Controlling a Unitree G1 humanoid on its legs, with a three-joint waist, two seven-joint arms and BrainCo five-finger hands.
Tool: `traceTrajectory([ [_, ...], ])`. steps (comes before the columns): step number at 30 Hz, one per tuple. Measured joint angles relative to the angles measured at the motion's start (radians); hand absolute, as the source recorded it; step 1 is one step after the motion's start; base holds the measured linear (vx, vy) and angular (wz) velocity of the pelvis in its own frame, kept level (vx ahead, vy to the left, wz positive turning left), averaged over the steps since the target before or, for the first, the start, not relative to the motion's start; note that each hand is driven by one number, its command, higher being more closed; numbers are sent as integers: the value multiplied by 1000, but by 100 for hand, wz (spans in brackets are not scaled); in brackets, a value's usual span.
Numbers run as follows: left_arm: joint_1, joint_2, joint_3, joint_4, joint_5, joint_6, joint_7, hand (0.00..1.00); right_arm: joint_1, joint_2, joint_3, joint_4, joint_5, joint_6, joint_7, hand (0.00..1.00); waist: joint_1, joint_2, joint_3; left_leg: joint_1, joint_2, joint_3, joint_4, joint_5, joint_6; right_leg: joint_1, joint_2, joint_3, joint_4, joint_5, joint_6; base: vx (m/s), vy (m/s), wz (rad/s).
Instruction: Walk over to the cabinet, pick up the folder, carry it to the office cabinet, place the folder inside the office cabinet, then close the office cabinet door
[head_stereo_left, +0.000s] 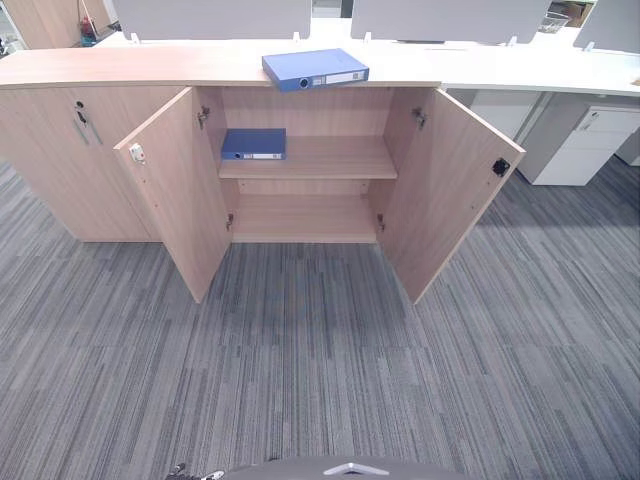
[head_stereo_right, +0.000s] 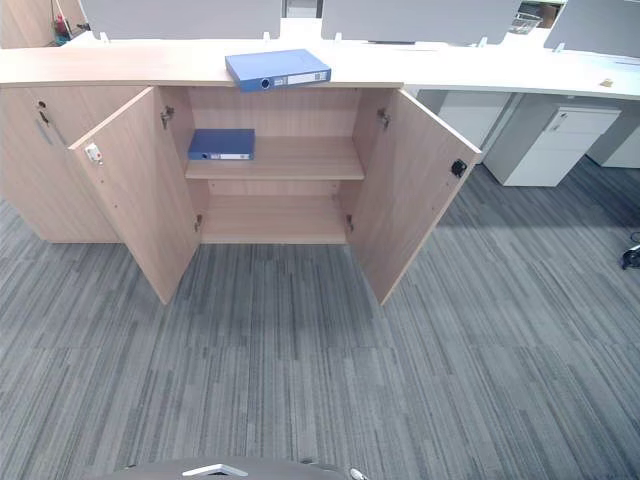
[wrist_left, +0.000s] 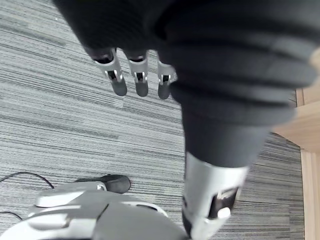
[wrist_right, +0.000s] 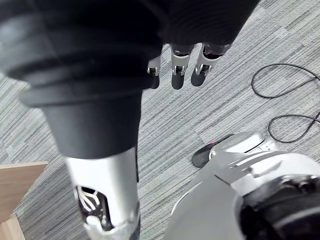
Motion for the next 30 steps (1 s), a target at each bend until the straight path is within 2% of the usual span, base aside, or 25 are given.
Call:
traceTrajectory([
  [5,-25,1,0,4,0,-2,0,0,-40,2,-1,0,-2,-2,-2,0,-4,-5,50,21,-1,-2,-14,5,1,29,1,-15,-19,1,2,52,-19,4],
  [25,-28,3,-20,5,17,-10,8,0,-61,1,3,-2,-38,-6,-13,0,0,-2,54,19,4,22,-23,4,-9,26,4,-10,-30,2,7,-47,-21,-3],
  [30,-35,4,-22,5,17,-10,8,0,-74,0,3,-3,-39,-5,-14,0,9,-3,60,7,7,46,-22,-13,-8,8,7,10,-28,-1,8,23,-19,-15],
])
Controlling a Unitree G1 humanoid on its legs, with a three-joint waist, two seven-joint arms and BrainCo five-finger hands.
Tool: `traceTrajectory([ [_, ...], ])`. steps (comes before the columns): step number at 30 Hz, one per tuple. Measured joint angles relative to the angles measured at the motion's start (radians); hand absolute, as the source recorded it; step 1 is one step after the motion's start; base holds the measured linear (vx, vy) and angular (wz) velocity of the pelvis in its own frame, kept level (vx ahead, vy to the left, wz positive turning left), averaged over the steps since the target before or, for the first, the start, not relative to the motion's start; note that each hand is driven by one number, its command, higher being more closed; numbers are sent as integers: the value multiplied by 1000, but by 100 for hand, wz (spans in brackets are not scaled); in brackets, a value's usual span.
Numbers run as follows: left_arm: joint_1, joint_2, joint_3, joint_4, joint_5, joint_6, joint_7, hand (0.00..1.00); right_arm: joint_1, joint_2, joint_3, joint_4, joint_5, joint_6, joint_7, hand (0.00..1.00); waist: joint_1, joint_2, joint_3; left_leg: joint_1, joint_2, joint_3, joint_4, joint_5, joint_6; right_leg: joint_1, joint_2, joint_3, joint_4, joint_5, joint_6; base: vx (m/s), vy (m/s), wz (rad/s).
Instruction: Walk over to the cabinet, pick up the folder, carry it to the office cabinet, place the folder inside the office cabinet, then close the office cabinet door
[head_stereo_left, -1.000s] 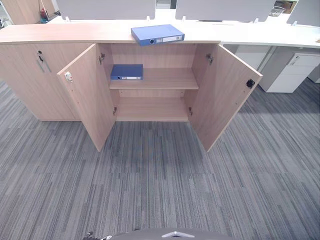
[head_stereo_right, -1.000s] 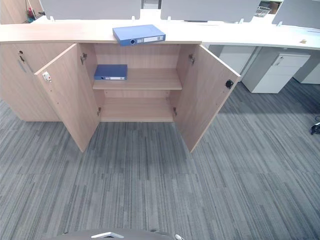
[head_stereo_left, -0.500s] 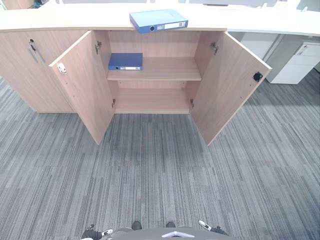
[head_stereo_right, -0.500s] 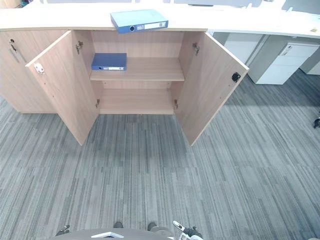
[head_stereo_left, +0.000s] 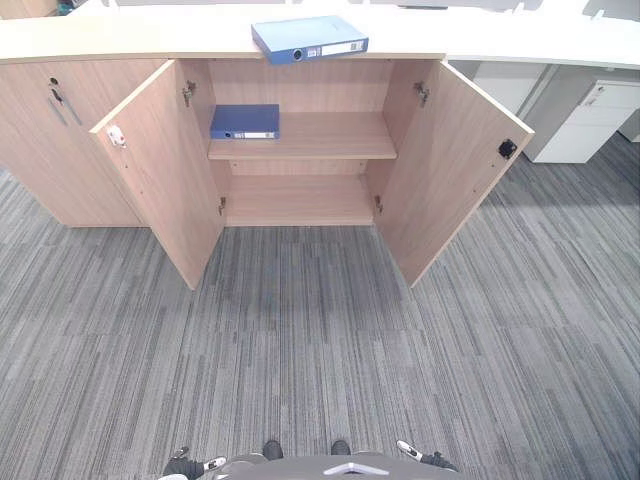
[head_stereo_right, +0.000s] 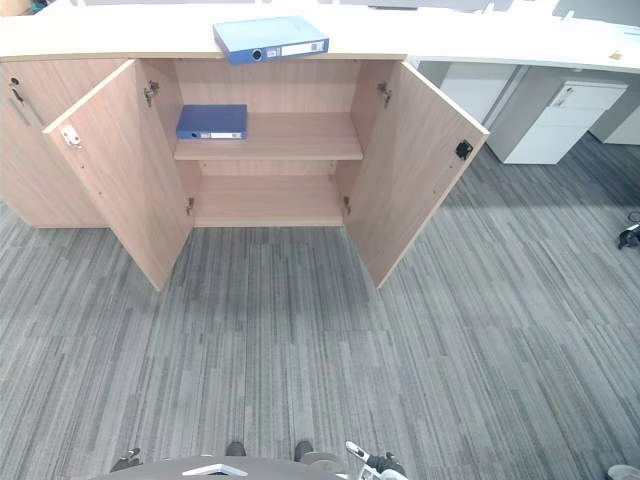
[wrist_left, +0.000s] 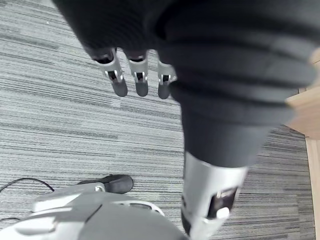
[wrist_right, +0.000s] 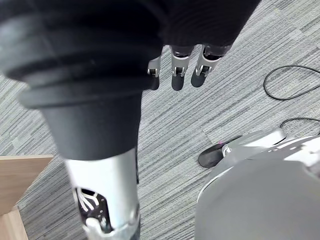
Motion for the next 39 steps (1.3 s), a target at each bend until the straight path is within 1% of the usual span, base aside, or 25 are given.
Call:
traceTrajectory([
  [4,-11,7,-2,-2,-1,0,0,0,-11,2,0,-2,0,1,0,0,0,-12,19,-3,-3,3,7,-16,2,-60,-9,1,108,-58,7,109,0,-3],
  [6,-21,19,-11,-2,-1,0,1,0,-13,9,0,-5,0,1,0,0,3,-30,37,-3,-9,5,39,-51,4,-114,-31,-10,266,-126,39,138,-1,-1],
  [7,-26,18,-13,-2,-2,0,2,0,-15,8,0,-8,0,0,0,0,6,-28,44,-2,-5,9,56,-64,6,-133,-33,-13,318,-131,46,125,13,-12],
  [9,-30,18,-17,-2,-16,0,5,0,-16,5,0,-17,1,-3,0,0,15,-24,54,7,7,25,95,-90,16,-216,-46,-46,524,-132,49,146,44,-14],
  [10,-31,20,-17,-2,-32,1,6,0,-15,5,0,-21,2,-3,0,0,13,-17,65,38,8,22,100,-104,28,-274,-71,-86,659,-137,45,197,32,-5],
  [12,-39,22,-16,-2,-43,1,11,0,-14,4,4,-28,2,-3,-1,0,8,-22,65,74,22,13,100,-129,24,-322,-98,-146,749,-211,36,253,6,5],
  [13,-45,22,-15,-2,-43,1,13,0,-15,4,9,-29,2,-3,-1,0,2,-20,66,84,36,3,99,-141,16,-345,-98,-172,727,-237,32,270,-22,13],
  [16,-59,17,-9,-2,-43,2,14,0,-26,0,12,-39,3,-4,-1,0,-10,-11,70,89,72,-8,99,-170,-3,-407,-71,-195,598,-227,7,265,-91,11],
  [18,-69,15,0,1,-43,2,12,0,-23,-6,16,-39,3,-3,-2,0,-28,-3,76,110,104,-19,98,-205,-46,-434,-26,-168,415,-130,-18,359,-179,17],
  [19,-73,15,5,2,-43,2,11,0,-13,-4,19,-38,2,-3,-2,0,-35,-5,76,124,106,-30,97,-218,-59,-433,-26,-152,395,-110,-23,434,-256,54],
  [20,-69,7,27,1,-42,1,8,0,13,1,11,-37,4,-2,-2,0,-42,-5,75,160,110,-47,92,-239,-81,-415,-34,-143,386,-66,-31,483,-284,61],
  [21,-74,-15,63,-1,-41,0,7,0,26,-1,-2,-38,2,-1,-2,0,-41,15,68,165,138,-50,141,-255,-104,-405,-22,-156,421,-58,-54,518,-301,53],
  [22,-75,-26,80,-7,-40,-1,6,0,25,-1,-3,-46,2,-2,-3,0,-41,21,66,137,153,-44,213,-257,-108,-396,-19,-163,419,-68,-65,509,-329,32],
  [23,-84,-33,116,-19,-40,-2,5,0,24,-2,0,-66,1,-3,-2,0,-40,26,69,25,188,-28,455,-262,-113,-368,-14,-175,405,-85,-81,500,-354,29],
  [24,-94,-57,159,-32,-41,-2,5,0,26,-8,0,-91,2,-4,-3,0,-37,51,81,-98,254,-22,741,-258,-111,-310,16,-191,375,-94,-94,494,-344,22],
  [26,-94,-73,192,-66,-42,-2,5,0,27,-21,11,-91,4,-5,-4,0,-19,60,87,-189,336,4,1004,-258,-111,-219,52,-196,343,-108,-115,477,-262,-7],
  [27,-95,-71,191,-87,-42,-2,5,0,26,-16,25,-103,10,-5,-7,0,-8,49,94,-229,365,36,1069,-259,-110,-160,57,-191,318,-118,-124,428,-218,-19],
  [29,-105,-71,190,-102,-42,-12,5,0,19,-7,44,-133,19,-6,-6,0,0,31,95,-292,381,88,1072,-261,-106,-100,57,-175,270,-138,-120,413,-188,-22],
  [31,-124,-82,185,-102,-42,-13,5,0,-3,1,46,-153,19,-16,-6,0,7,37,90,-356,385,158,979,-264,-99,-64,57,-157,228,-146,-111,318,-56,-29],
  [33,-134,-91,179,-103,-42,-15,5,0,-15,27,46,-163,18,-15,-6,0,13,38,90,-389,371,205,841,-267,-90,-21,53,-142,196,-151,-101,260,53,-16],
  [34,-141,-97,177,-107,-41,-18,4,0,-15,38,40,-164,18,-16,-6,0,25,33,91,-394,345,215,731,-259,-91,11,43,-138,175,-158,-88,307,131,-8],
  [35,-144,-106,172,-110,-41,-20,5,0,-13,41,39,-163,18,-15,-6,0,30,28,87,-392,316,213,630,-234,-99,28,32,-135,163,-165,-73,369,198,-11],
  [36,-143,-115,165,-113,-40,-21,4,0,-14,43,39,-161,18,-16,-7,0,33,28,81,-385,283,203,507,-184,-91,40,20,-128,151,-178,-51,304,206,-16],
  [38,-143,-117,160,-105,-41,-22,4,0,-16,43,38,-152,17,-16,-7,0,39,26,70,-379,243,169,445,-70,-48,55,1,-99,148,-203,-12,357,291,-36],
  [39,-142,-111,161,-103,-40,-22,3,0,-12,53,37,-144,17,-15,-7,0,43,4,50,-369,212,188,455,-67,-22,56,-40,-77,167,-226,18,408,314,-42],
])
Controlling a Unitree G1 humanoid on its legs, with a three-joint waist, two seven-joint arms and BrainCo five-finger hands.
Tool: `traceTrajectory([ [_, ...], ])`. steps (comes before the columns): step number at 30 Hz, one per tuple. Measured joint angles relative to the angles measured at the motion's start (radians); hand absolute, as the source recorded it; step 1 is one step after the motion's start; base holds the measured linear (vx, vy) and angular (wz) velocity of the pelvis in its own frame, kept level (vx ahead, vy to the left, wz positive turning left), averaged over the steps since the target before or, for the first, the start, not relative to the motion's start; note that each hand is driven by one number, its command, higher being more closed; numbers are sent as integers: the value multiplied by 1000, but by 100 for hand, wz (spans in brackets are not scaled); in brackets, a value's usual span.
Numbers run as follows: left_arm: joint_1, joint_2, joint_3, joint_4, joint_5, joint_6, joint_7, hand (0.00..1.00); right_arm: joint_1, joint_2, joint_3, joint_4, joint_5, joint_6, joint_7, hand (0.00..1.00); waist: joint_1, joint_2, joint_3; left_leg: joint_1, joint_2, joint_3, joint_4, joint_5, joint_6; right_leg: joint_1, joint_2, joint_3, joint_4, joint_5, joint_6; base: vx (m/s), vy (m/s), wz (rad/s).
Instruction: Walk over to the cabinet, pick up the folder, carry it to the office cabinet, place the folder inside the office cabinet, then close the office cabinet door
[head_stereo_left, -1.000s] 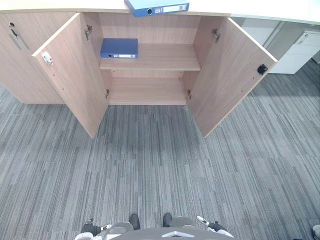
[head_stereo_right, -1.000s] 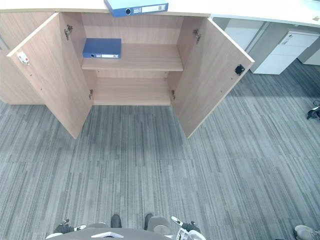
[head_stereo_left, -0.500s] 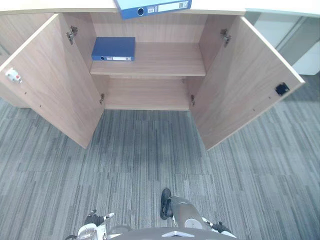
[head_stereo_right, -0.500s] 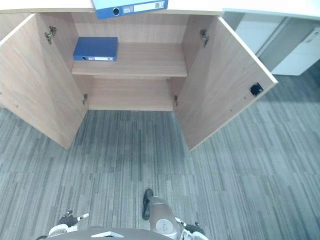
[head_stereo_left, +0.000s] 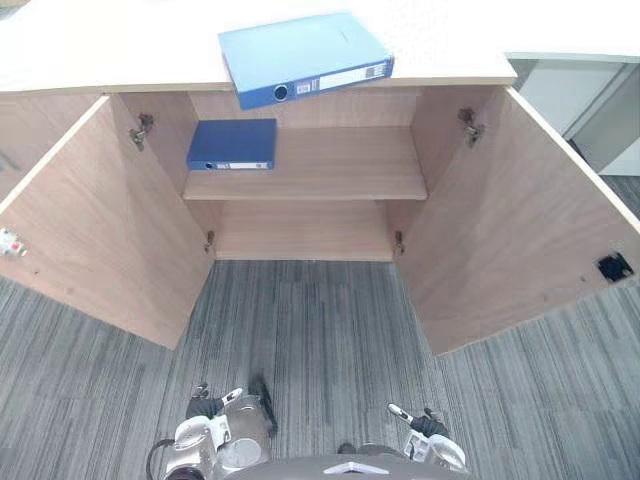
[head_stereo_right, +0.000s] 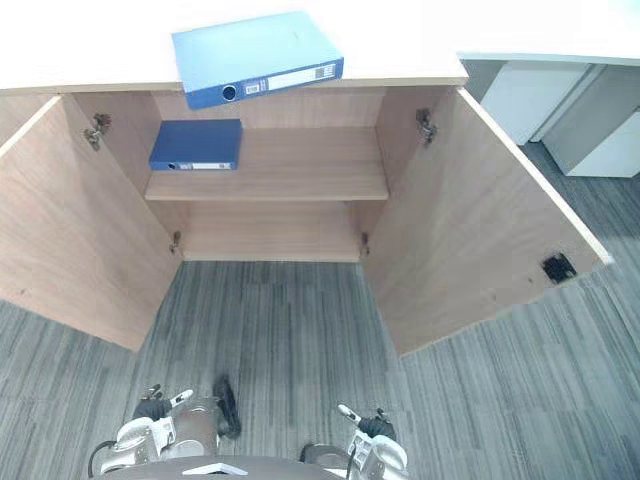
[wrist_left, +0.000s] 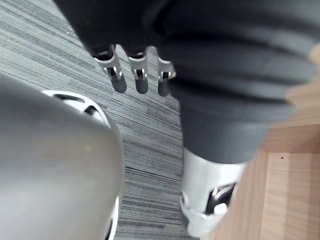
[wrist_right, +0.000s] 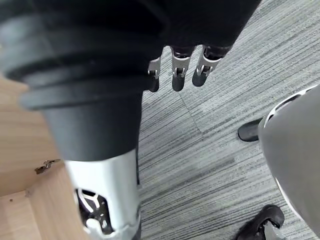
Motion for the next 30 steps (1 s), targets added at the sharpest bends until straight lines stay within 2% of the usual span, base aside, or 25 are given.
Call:
traceTrajectory([
  [1,0,7,0,7,0,0,0,0,0,5,-2,8,-1,0,0,0,0,-13,-7,10,-14,15,0,-28,2,-10,-19,8,29,-7,11,405,285,-46],
  [2,0,12,-3,16,0,1,1,0,-2,13,-9,11,-8,-1,2,0,0,-21,-8,46,-29,40,-6,-51,11,-57,-48,29,155,-11,21,377,278,-40],
  [3,0,20,-14,29,0,3,1,0,1,15,-11,12,-15,0,3,0,-4,-25,-9,93,-46,53,-14,-78,21,-125,-80,31,343,1,37,365,281,-35],
  [4,0,25,-24,30,0,6,1,0,1,15,-10,12,-18,0,3,0,-5,-28,-7,117,-54,59,-18,-90,26,-167,-97,33,447,17,43,363,261,-18],
  [5,0,33,-34,39,0,14,1,0,1,14,-11,11,-16,0,4,0,-14,-30,-3,168,-70,65,-27,-113,33,-242,-127,46,643,34,49,364,185,0],
  [6,2,36,-35,50,0,20,1,0,-3,15,-8,4,-17,-1,5,0,-25,-27,-1,218,-77,65,-40,-130,34,-298,-133,46,771,28,41,354,146,9],
  [8,3,37,-36,49,-1,22,1,0,-1,17,4,-19,-19,-1,6,0,-36,-31,-3,284,-80,61,-80,-139,30,-372,-126,24,831,0,24,394,59,21],
  [10,4,33,-37,49,-1,22,1,0,-7,16,4,-21,-19,-2,6,0,-38,-28,0,340,-79,58,-127,-136,21,-428,-113,-26,755,-33,1,357,-14,15],
  [12,2,30,-37,50,-1,22,1,0,-12,16,4,-21,-18,-4,6,0,-46,-28,0,391,-77,48,-170,-128,6,-460,-76,-62,525,-23,-28,335,-113,21],
  [13,4,29,-37,51,-1,22,1,0,-13,16,4,-21,-18,-4,6,0,-49,-28,0,400,-80,39,-178,-125,-4,-455,-62,-58,447,0,-34,353,-175,48],
  [14,5,30,-34,51,1,21,1,0,-5,19,5,-19,-18,-4,6,0,-53,-42,-6,409,-94,14,-184,-131,-34,-434,-45,-26,285,121,-56,353,-188,56],
  [15,-9,15,-18,59,1,21,3,0,-5,14,-8,-19,-12,-8,8,0,-50,-25,0,431,-85,-18,-187,-159,-76,-422,-35,-28,282,179,-83,340,-178,47],
  [17,-3,-25,-16,62,1,21,1,0,-6,-16,-8,-15,-18,-6,7,0,-44,27,-15,430,-44,-28,-180,-156,-88,-399,-7,-56,262,143,-85,279,-169,32],
  [19,-6,-42,-6,53,1,20,0,0,-5,-28,-9,-16,-17,-6,6,0,-49,59,-18,404,-2,-47,-90,-151,-94,-353,11,-87,235,122,-96,286,-217,49],
  [20,-11,-48,0,48,2,20,-1,0,-2,-30,-8,-15,-16,-5,5,0,-46,53,-13,357,40,-57,36,-151,-92,-305,23,-104,202,116,-100,242,-213,42],
  [22,-11,-51,-1,40,2,16,-2,0,1,-30,-5,-6,-16,-5,5,0,-36,52,-13,306,96,-53,196,-161,-90,-232,45,-121,145,119,-105,181,-136,11],
  [24,-12,-59,-3,22,3,13,-2,0,1,-29,7,2,-15,-4,5,0,-36,45,-17,263,113,-46,227,-168,-80,-192,52,-122,111,118,-103,144,-46,-4],
  [25,-12,-62,-3,16,5,13,-2,0,1,-29,8,2,-15,-4,5,0,-35,44,-18,252,113,-43,211,-168,-80,-190,52,-118,104,118,-100,111,25,-18],
  [28,-20,-66,-2,14,20,11,-2,0,6,-30,7,2,-15,0,3,0,-24,44,-21,230,87,-62,19,-150,-78,-193,46,-78,103,122,-80,100,126,-36],
  [29,-21,-69,-1,18,20,12,-3,0,8,-32,4,2,-16,-1,3,0,-23,50,-25,236,67,-84,-54,-97,-95,-201,46,-61,111,119,-65,88,214,-40],
  [30,-21,-65,-1,25,20,11,-4,0,9,-21,5,15,-16,1,2,0,-18,35,-45,255,41,-75,-85,-91,-93,-207,32,-29,106,123,-44,102,203,-35],
])
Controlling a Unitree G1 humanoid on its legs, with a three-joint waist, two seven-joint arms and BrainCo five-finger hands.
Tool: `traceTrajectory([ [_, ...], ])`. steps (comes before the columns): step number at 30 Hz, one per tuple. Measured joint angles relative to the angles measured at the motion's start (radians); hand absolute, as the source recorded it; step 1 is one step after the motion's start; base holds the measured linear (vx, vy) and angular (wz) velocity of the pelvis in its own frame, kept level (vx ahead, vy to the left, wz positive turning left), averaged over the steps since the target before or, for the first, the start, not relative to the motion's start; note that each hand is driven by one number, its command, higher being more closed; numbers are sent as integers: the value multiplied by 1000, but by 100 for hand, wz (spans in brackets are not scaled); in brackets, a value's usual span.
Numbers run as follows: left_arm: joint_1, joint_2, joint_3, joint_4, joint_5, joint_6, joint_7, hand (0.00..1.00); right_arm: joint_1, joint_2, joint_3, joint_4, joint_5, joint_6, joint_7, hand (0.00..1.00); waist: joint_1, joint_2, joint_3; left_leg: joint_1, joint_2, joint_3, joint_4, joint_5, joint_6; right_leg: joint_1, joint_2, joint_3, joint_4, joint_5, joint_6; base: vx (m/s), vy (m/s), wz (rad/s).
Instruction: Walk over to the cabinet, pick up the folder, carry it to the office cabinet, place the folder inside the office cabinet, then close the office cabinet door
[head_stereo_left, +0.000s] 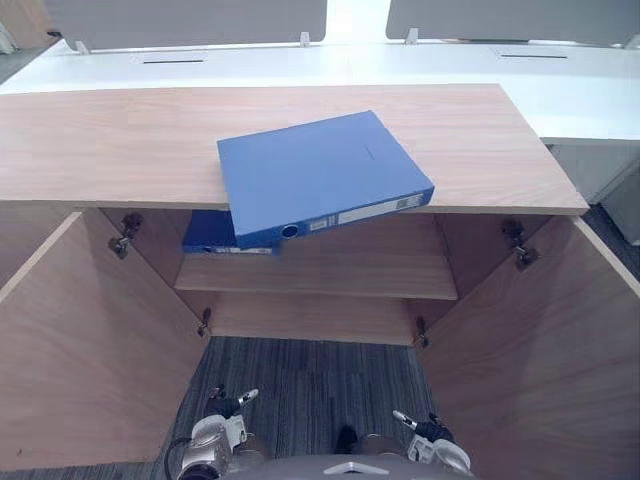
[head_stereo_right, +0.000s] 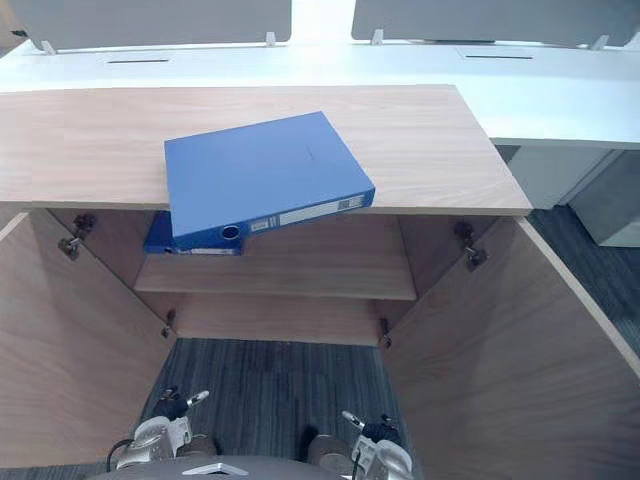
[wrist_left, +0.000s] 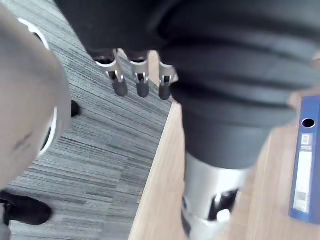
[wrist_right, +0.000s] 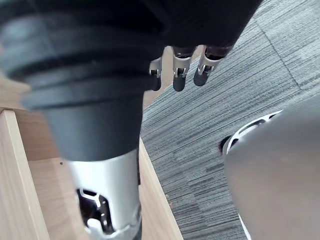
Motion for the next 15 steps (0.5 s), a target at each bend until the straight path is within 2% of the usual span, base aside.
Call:
traceTrajectory([
  [2,1,11,2,5,2,1,-1,0,10,15,-3,5,-1,0,1,0,0,-23,-13,13,-21,29,-25,-1,4,8,-15,20,-42,26,16,103,185,-32],
  [5,0,28,2,24,6,2,-3,0,18,22,-1,5,-2,0,2,0,1,-34,-20,50,-51,62,-46,-2,6,44,-26,55,-106,61,33,88,172,-33],
  [12,2,39,-37,29,19,5,-7,0,21,15,-3,8,-2,0,3,0,0,-27,-33,97,-90,89,-133,16,22,69,-31,90,-188,108,45,5,51,-16],
  [15,30,44,-92,-36,19,5,31,0,20,-6,5,14,-2,-1,-2,0,1,-7,-36,115,-101,72,-180,40,26,85,-24,102,-238,141,39,-36,-15,-11],
])
